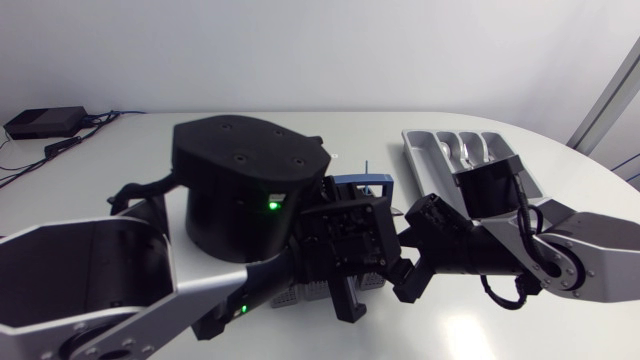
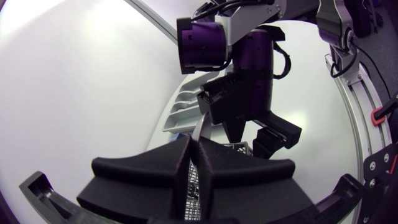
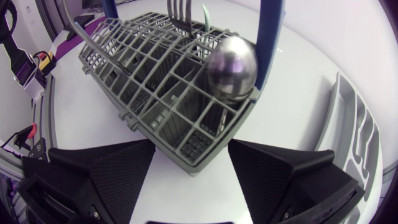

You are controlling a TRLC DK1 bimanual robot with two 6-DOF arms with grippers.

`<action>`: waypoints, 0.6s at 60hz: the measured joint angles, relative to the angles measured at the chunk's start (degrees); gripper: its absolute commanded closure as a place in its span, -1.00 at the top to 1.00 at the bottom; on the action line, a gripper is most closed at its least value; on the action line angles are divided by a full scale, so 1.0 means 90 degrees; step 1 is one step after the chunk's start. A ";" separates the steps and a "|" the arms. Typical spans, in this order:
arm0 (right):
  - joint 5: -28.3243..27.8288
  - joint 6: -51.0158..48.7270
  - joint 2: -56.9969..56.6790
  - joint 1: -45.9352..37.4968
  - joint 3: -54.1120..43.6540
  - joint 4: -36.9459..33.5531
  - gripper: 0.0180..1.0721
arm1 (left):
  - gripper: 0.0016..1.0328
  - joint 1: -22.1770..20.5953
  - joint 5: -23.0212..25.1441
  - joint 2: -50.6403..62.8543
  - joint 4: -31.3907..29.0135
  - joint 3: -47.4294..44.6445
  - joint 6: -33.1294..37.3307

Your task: Unload the cutlery basket into the drawer organizer.

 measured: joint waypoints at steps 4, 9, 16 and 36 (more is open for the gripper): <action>0.0000 0.0000 0.0022 0.0000 0.0005 0.0015 0.61 | -0.93 0.0000 0.0007 -0.0005 0.0000 0.0000 0.0121; 0.0000 0.0000 0.0036 0.0000 0.0007 0.0017 0.61 | -0.93 -0.0015 0.0032 -0.0012 -0.0010 0.0000 0.0289; 0.0000 0.0000 0.0044 0.0000 0.0007 0.0053 0.61 | -0.93 -0.0017 0.0129 -0.0073 -0.0158 0.0002 0.0510; -0.0002 -0.0005 -0.0022 0.0000 0.0005 0.0049 0.61 | -0.93 0.0010 0.0554 -0.0243 -0.0685 0.0248 0.0964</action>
